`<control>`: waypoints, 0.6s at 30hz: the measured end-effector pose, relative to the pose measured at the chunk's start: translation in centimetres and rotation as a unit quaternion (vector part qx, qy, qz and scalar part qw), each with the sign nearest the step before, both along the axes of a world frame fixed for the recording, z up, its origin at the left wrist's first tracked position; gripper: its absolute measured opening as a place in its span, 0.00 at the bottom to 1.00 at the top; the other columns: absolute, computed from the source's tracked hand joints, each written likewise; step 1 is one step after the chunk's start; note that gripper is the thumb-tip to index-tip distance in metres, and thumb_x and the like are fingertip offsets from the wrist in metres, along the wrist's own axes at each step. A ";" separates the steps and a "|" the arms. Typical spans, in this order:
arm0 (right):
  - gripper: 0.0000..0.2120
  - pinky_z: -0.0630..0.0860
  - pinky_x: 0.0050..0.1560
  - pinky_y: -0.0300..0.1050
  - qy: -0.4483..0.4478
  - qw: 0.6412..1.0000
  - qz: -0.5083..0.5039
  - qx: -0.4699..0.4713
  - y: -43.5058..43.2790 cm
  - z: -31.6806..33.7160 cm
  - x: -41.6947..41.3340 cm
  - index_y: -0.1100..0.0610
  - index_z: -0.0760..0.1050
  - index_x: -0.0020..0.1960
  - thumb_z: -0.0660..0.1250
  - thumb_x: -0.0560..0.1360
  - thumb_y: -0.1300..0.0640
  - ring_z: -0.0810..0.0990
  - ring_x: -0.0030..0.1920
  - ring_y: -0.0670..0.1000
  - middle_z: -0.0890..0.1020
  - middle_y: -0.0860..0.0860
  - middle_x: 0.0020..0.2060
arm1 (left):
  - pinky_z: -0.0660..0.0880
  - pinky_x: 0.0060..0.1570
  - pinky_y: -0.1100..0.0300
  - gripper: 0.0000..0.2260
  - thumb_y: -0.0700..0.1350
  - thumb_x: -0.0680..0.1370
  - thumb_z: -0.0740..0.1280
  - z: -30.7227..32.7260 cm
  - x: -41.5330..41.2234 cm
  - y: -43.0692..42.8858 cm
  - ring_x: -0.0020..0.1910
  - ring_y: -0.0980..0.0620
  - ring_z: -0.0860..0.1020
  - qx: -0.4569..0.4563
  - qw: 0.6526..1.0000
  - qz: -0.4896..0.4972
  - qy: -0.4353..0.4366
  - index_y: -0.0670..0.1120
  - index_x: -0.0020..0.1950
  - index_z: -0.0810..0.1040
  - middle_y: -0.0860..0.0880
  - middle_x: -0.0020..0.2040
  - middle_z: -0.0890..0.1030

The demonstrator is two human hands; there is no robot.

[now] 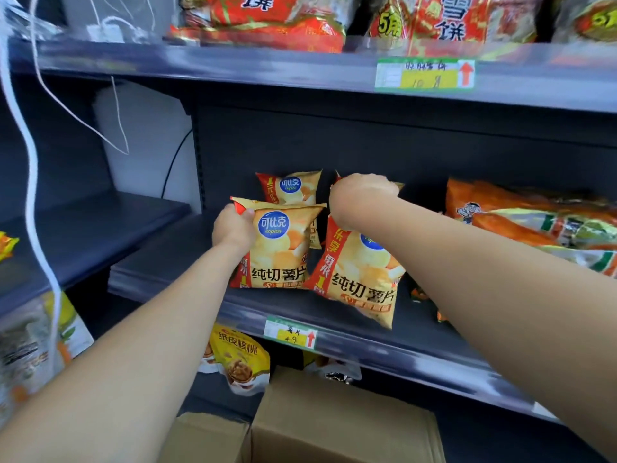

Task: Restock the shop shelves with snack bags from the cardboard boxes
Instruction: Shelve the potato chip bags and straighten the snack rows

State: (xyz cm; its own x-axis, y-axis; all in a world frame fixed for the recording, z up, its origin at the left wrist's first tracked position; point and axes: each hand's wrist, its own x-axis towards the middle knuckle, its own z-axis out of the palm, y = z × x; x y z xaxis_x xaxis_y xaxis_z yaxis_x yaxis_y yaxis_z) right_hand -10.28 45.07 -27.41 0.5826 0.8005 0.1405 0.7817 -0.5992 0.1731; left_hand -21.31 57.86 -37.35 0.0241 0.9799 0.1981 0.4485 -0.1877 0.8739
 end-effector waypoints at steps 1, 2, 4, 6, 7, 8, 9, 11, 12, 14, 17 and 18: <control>0.15 0.69 0.46 0.46 -0.007 1.000 0.003 0.007 0.2 0.1 0.2 0.59 0.73 0.61 0.60 0.75 0.61 0.72 0.59 0.58 0.73 0.53 0.49 | 0.75 0.47 0.52 0.14 0.51 0.82 0.58 -0.1 0.2 0.2 0.52 0.44 0.79 -0.003 1.000 -0.003 -0.015 0.40 0.56 0.72 0.42 0.55 0.79; 0.15 0.67 0.47 0.47 -0.013 1.000 0.010 0.011 0.4 0.1 0.4 0.58 0.72 0.62 0.60 0.76 0.61 0.70 0.61 0.58 0.72 0.53 0.50 | 0.75 0.46 0.52 0.14 0.51 0.81 0.58 -0.1 0.3 0.3 0.51 0.44 0.79 -0.006 0.999 -0.011 -0.030 0.40 0.56 0.71 0.43 0.55 0.79; 0.17 0.67 0.49 0.48 -0.011 0.999 0.032 0.008 0.5 -0.5 1.1 0.58 0.70 0.66 0.61 0.77 0.60 0.67 0.64 0.59 0.73 0.54 0.56 | 0.72 0.43 0.55 0.15 0.53 0.79 0.62 -0.5 0.6 0.0 0.49 0.48 0.77 -0.020 0.997 -0.046 -0.065 0.42 0.57 0.69 0.45 0.54 0.78; 0.19 0.68 0.55 0.50 0.007 0.997 0.072 0.011 0.5 -1.6 2.3 0.56 0.67 0.69 0.62 0.78 0.58 0.64 0.67 0.60 0.73 0.55 0.63 | 0.72 0.46 0.56 0.22 0.52 0.75 0.70 -1.1 0.8 -0.5 0.50 0.50 0.75 -0.047 0.990 -0.099 -0.085 0.43 0.61 0.66 0.48 0.54 0.76; 0.21 0.68 0.59 0.53 0.018 0.995 0.096 0.016 0.4 -2.2 3.0 0.54 0.65 0.70 0.62 0.79 0.54 0.62 0.69 0.61 0.73 0.56 0.64 | 0.73 0.50 0.55 0.28 0.50 0.71 0.74 -1.5 0.8 -0.7 0.52 0.50 0.75 -0.061 0.987 -0.123 -0.083 0.45 0.63 0.63 0.49 0.55 0.76; 0.23 0.65 0.63 0.55 0.029 0.993 0.115 0.021 0.3 -2.9 3.7 0.51 0.64 0.72 0.62 0.78 0.50 0.60 0.71 0.61 0.73 0.56 0.65 | 0.73 0.54 0.54 0.33 0.48 0.69 0.77 -1.9 0.7 -0.7 0.54 0.50 0.74 -0.071 0.984 -0.143 -0.078 0.46 0.65 0.61 0.50 0.55 0.75; 0.26 0.60 0.66 0.58 0.036 0.991 0.124 0.025 0.0 -3.7 4.4 0.47 0.62 0.73 0.63 0.77 0.45 0.56 0.72 0.62 0.71 0.55 0.67 | 0.72 0.58 0.53 0.37 0.46 0.66 0.78 -2.4 0.7 -0.6 0.56 0.50 0.74 -0.077 0.982 -0.158 -0.069 0.48 0.66 0.58 0.50 0.57 0.75; 0.34 0.48 0.71 0.65 0.062 0.990 0.116 0.045 -0.6 -5.5 5.8 0.39 0.56 0.74 0.66 0.72 0.38 0.47 0.75 0.64 0.60 0.52 0.75 | 0.71 0.62 0.51 0.40 0.42 0.64 0.80 -3.3 0.8 -0.3 0.59 0.50 0.73 -0.084 0.979 -0.183 -0.043 0.50 0.65 0.56 0.50 0.59 0.74; 0.39 0.43 0.71 0.67 0.083 0.989 0.108 0.064 -1.0 -6.4 6.3 0.36 0.52 0.75 0.68 0.70 0.37 0.42 0.75 0.64 0.52 0.51 0.77 | 0.71 0.62 0.51 0.40 0.40 0.64 0.79 -3.6 0.8 -0.4 0.60 0.50 0.73 -0.086 0.977 -0.193 -0.028 0.50 0.65 0.56 0.50 0.58 0.74; 0.47 0.43 0.72 0.66 0.111 0.980 0.111 0.119 -1.6 -8.1 7.1 0.35 0.45 0.75 0.73 0.67 0.40 0.37 0.75 0.64 0.40 0.50 0.77 | 0.72 0.60 0.53 0.39 0.39 0.65 0.78 -4.3 1.2 -0.6 0.58 0.50 0.73 -0.085 0.976 -0.201 -0.012 0.49 0.67 0.57 0.51 0.56 0.74; 0.51 0.52 0.74 0.57 0.171 0.956 0.110 0.210 -1.5 -9.5 8.7 0.46 0.42 0.78 0.75 0.68 0.48 0.38 0.76 0.62 0.38 0.54 0.76 | 0.72 0.58 0.54 0.39 0.37 0.66 0.78 -4.8 1.7 -0.6 0.58 0.50 0.73 -0.070 0.979 -0.189 -0.024 0.48 0.69 0.58 0.50 0.57 0.75; 0.50 0.54 0.74 0.55 0.195 0.953 0.098 0.209 -1.3 -10.0 9.2 0.50 0.45 0.78 0.75 0.68 0.48 0.42 0.76 0.62 0.43 0.55 0.77 | 0.72 0.57 0.54 0.38 0.37 0.67 0.77 -4.8 1.8 -0.5 0.58 0.49 0.74 -0.066 0.980 -0.183 -0.031 0.48 0.69 0.58 0.49 0.57 0.75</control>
